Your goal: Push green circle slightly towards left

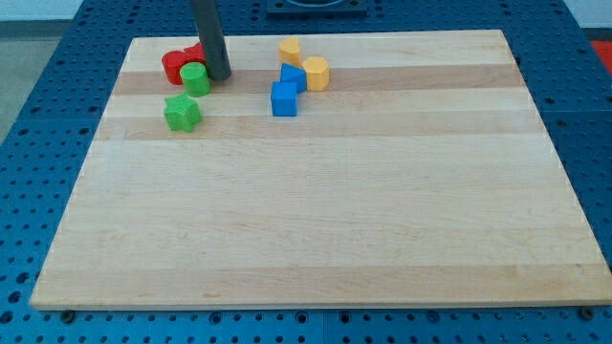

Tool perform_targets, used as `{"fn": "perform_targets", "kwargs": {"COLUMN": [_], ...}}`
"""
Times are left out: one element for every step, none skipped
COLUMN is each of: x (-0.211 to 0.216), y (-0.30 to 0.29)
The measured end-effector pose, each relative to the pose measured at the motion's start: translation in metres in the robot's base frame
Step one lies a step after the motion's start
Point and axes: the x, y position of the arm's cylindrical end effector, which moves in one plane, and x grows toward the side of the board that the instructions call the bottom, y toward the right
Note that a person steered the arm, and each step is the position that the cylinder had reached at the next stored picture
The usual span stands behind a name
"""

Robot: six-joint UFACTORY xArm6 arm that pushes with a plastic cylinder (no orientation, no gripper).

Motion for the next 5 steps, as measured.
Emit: {"fn": "perform_targets", "kwargs": {"x": [0.025,0.033,0.015,0.016,0.015], "y": [-0.003,-0.002,0.002,0.002,0.0]}}
